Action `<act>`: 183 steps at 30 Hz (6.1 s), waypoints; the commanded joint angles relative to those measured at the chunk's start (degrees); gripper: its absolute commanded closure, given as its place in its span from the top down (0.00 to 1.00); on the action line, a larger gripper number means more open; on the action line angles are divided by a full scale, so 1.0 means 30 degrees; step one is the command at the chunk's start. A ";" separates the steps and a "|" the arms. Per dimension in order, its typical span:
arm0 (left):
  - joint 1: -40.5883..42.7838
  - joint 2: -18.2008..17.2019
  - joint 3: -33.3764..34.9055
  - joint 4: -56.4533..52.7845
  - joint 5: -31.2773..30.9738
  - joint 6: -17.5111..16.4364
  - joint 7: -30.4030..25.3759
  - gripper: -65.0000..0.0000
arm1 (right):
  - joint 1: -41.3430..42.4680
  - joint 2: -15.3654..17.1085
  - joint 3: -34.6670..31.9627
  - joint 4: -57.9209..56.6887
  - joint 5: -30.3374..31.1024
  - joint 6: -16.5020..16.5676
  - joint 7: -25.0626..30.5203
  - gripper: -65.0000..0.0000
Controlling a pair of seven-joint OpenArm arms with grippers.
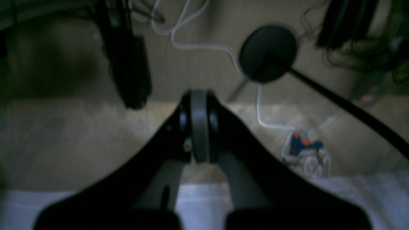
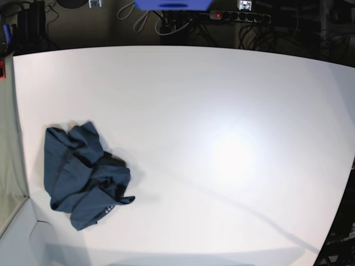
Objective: Layout the t-shirt on the table in an organized manner, then fold the t-shirt properly
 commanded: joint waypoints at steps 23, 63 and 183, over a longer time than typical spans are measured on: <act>0.1439 -0.0300 -0.0120 2.0114 -0.0073 0.0099 0.6437 0.02 | 0.3152 0.0484 0.0041 1.8606 0.0040 0.0136 -1.0798 0.02; -2.3381 0.4883 0.8612 -0.5762 -0.3033 0.0099 -0.2119 0.55 | 0.5731 -0.0073 0.0275 1.8606 -0.0019 0.2245 -1.6483 0.53; -2.1682 0.0872 0.9609 -0.6289 -0.7663 0.1124 -0.1739 0.01 | 0.4354 -0.0718 -0.4970 1.8196 -0.0048 0.3183 -1.5779 0.00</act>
